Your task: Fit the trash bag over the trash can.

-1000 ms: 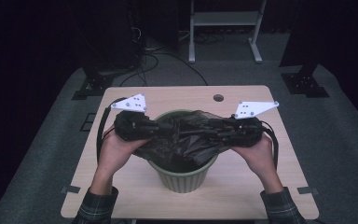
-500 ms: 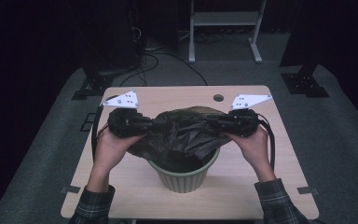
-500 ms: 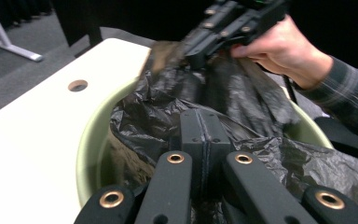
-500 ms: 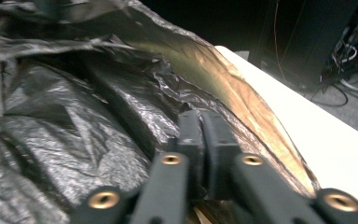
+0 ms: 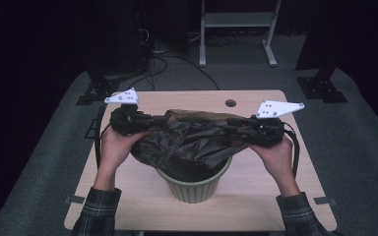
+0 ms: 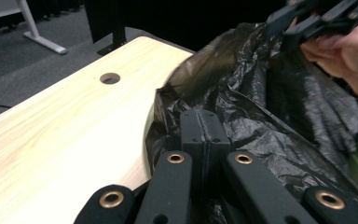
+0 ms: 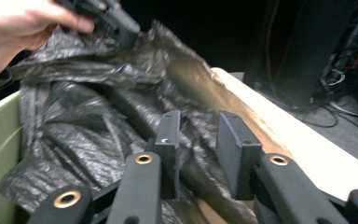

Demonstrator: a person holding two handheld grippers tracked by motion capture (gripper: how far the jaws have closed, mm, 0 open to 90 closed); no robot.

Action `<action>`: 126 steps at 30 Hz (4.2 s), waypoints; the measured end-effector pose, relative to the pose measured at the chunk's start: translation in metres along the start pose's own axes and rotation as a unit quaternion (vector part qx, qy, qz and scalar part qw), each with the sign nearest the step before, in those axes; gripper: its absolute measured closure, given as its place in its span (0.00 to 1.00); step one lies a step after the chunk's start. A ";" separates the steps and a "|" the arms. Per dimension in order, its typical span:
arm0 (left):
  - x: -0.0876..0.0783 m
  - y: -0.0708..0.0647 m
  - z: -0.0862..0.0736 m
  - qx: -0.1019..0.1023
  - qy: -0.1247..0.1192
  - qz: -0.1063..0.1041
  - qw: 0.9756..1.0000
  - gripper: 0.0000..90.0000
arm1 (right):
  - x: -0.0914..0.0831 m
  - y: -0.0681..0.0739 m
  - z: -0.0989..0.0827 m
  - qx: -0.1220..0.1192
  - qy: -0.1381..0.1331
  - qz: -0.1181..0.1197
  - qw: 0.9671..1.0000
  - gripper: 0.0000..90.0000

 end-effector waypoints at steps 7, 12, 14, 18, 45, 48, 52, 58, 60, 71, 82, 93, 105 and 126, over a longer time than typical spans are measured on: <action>0.002 0.006 -0.004 -0.004 0.003 0.000 1.000 1.00 | 0.005 -0.025 0.008 0.019 0.002 -0.026 0.999 0.69; 0.001 0.006 -0.004 -0.002 0.002 -0.001 1.000 1.00 | 0.021 -0.045 0.010 0.042 0.013 -0.021 0.999 0.65; 0.001 0.006 -0.004 -0.003 0.001 -0.001 1.000 1.00 | 0.028 -0.049 0.009 0.048 0.019 -0.009 0.999 0.64; 0.001 0.006 -0.003 -0.001 0.002 -0.003 1.000 1.00 | 0.038 -0.052 0.008 0.053 0.036 0.002 0.998 0.63; 0.031 0.052 -0.042 -0.055 0.065 0.042 0.996 1.00 | 0.081 -0.069 -0.022 0.088 0.075 -0.015 0.993 1.00; 0.029 0.051 -0.041 -0.053 0.055 0.031 0.997 1.00 | 0.069 -0.069 -0.017 0.094 0.043 -0.016 0.994 0.84; 0.026 0.049 -0.040 -0.056 0.050 0.026 0.997 1.00 | 0.055 -0.066 -0.004 0.094 -0.002 0.003 0.996 0.70; 0.026 0.047 -0.039 -0.053 0.047 0.018 0.997 1.00 | 0.061 -0.053 0.009 0.069 0.006 0.036 0.997 0.64; 0.026 0.045 -0.039 -0.053 0.047 0.018 0.997 1.00 | 0.068 -0.051 0.008 0.067 0.014 0.047 0.997 0.64; 0.021 0.045 -0.042 -0.053 0.047 0.015 0.997 1.00 | 0.069 -0.042 0.007 0.048 0.028 0.057 0.997 1.00; 0.015 0.037 -0.050 -0.063 0.043 0.014 0.997 1.00 | 0.024 -0.005 -0.002 0.019 0.007 0.075 0.997 1.00; 0.002 0.024 -0.051 -0.062 0.040 0.017 0.997 1.00 | -0.014 0.041 -0.018 -0.001 -0.004 0.103 0.995 1.00; -0.002 0.020 -0.053 -0.062 0.038 0.013 0.997 1.00 | -0.030 0.070 -0.052 0.012 0.002 0.142 0.990 1.00; 0.002 0.023 -0.055 -0.064 0.042 0.014 0.997 1.00 | -0.051 0.065 -0.034 -0.005 -0.016 0.108 0.994 0.74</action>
Point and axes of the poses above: each handheld gripper's, and its own axes: x roughly forward along the jaws, z roughly out of its top, y roughly to its left, the point moved 2 cm from there along x, roughly forward along the jaws, and after that the axes turned 2 degrees about -x, right-handed, at the moved point
